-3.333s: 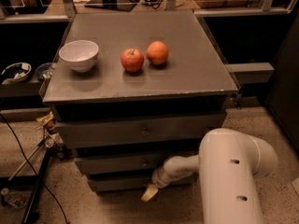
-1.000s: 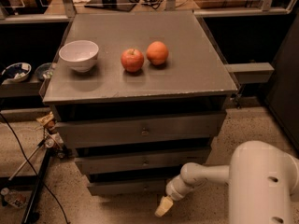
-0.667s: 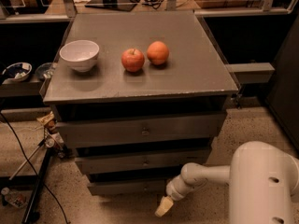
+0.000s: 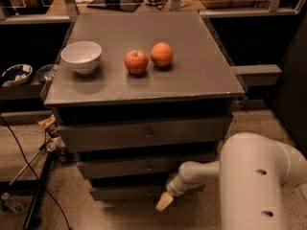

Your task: Open bottom drawer

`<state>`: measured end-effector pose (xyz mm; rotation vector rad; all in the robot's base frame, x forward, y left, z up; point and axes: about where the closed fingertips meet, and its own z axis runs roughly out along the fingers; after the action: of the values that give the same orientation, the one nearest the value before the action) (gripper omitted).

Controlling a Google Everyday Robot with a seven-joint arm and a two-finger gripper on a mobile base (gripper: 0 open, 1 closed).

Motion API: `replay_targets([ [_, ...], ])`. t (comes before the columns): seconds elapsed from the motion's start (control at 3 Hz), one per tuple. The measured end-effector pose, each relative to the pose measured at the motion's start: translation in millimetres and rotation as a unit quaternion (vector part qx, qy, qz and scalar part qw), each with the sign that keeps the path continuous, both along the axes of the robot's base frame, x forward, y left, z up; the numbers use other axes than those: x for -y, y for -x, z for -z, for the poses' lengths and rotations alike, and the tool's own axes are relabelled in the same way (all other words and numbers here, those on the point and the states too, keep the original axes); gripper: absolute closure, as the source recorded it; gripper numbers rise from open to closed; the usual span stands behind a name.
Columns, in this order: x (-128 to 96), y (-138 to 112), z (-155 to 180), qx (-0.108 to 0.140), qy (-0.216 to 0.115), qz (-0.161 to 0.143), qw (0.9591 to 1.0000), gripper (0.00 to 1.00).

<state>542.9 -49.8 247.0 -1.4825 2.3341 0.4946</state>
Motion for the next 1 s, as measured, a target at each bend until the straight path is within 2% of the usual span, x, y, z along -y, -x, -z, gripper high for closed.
replay_targets([
  [0.33,-1.9,0.9,8.6,-0.008,-0.004,-0.001,1.0,0.0],
  [0.67,-14.2,-8.2,23.7,-0.018,-0.01,-0.017,0.9997,0.0],
  [1.0,-14.2,-8.1,23.8,-0.018,-0.01,-0.017,0.9996,0.0],
])
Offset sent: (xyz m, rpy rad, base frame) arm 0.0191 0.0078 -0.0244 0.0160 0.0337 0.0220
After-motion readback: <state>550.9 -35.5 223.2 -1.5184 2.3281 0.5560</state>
